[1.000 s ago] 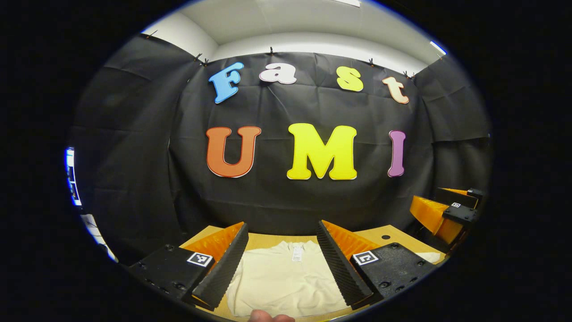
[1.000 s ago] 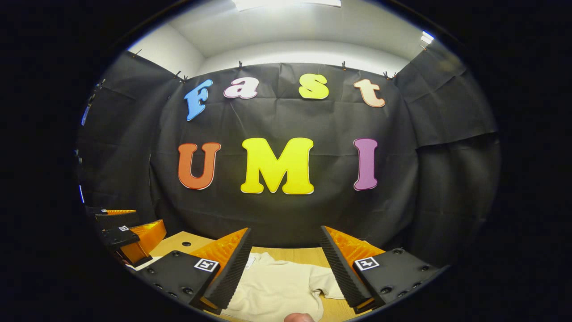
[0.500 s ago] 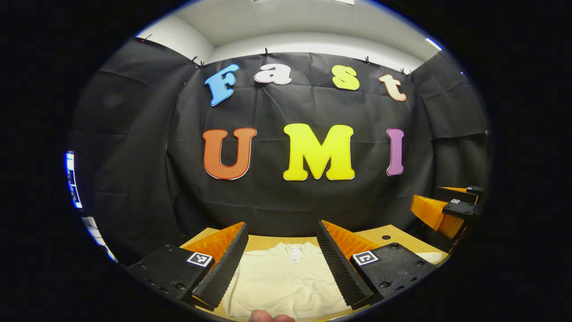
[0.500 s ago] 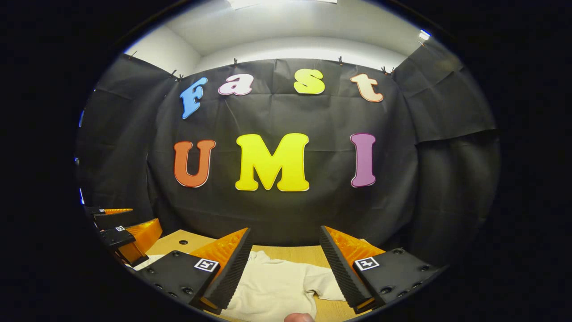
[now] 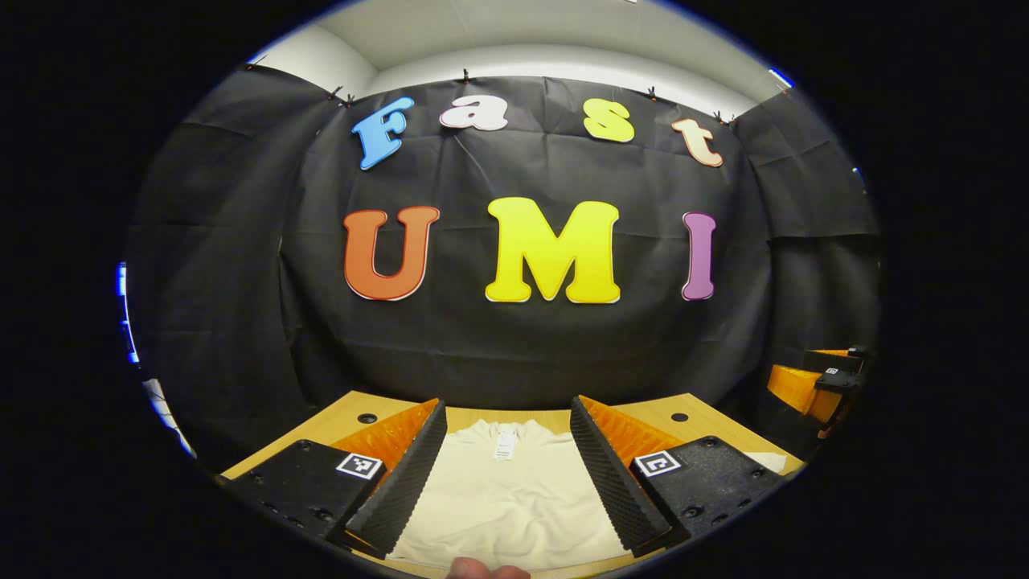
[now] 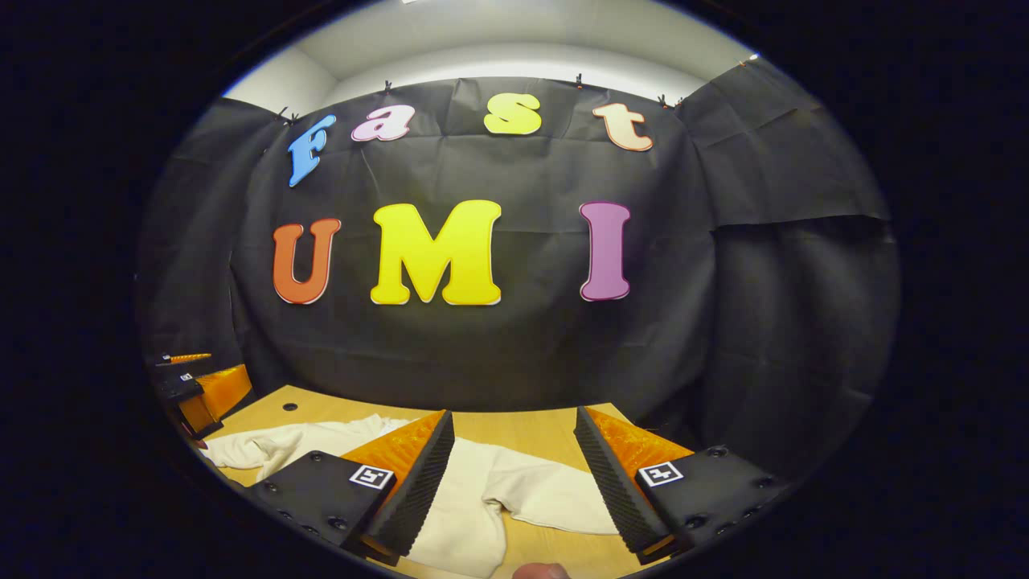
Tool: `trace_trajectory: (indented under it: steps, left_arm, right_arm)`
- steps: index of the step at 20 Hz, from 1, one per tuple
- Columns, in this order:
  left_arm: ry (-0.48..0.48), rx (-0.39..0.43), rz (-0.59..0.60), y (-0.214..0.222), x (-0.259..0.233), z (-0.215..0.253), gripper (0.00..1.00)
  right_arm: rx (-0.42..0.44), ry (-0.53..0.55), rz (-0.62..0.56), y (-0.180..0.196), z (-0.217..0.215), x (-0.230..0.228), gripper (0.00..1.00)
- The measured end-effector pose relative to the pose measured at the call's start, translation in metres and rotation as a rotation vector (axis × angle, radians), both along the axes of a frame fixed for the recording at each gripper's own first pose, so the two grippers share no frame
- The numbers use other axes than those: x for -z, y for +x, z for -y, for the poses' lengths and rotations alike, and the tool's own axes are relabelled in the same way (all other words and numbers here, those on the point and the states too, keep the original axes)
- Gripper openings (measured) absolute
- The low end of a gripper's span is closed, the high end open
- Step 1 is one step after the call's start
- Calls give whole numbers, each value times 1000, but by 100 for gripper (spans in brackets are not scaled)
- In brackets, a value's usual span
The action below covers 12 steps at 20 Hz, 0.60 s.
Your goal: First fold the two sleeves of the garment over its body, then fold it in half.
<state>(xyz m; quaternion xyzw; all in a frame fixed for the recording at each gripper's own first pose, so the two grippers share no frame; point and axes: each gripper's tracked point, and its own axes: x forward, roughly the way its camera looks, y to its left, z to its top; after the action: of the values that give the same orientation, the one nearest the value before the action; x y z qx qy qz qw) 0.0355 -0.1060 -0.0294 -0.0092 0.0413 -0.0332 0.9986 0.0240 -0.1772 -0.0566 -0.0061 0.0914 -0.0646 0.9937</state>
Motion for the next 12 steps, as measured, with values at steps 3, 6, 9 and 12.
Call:
trace_trajectory:
  steps: [3,6,9,12]
  left_arm:
    - [20,9,-1,3,6,14,98]
    - [32,40,-34,5,19,31,98]
    - [32,67,-62,5,30,44,100]
    - [45,69,-94,7,40,47,98]
  right_arm:
    - [22,-31,-95,-18,49,32,94]
    - [63,-59,-153,-33,98,53,94]
    - [87,-50,-221,-44,134,78,94]
    - [114,-43,-301,-52,171,109,94]
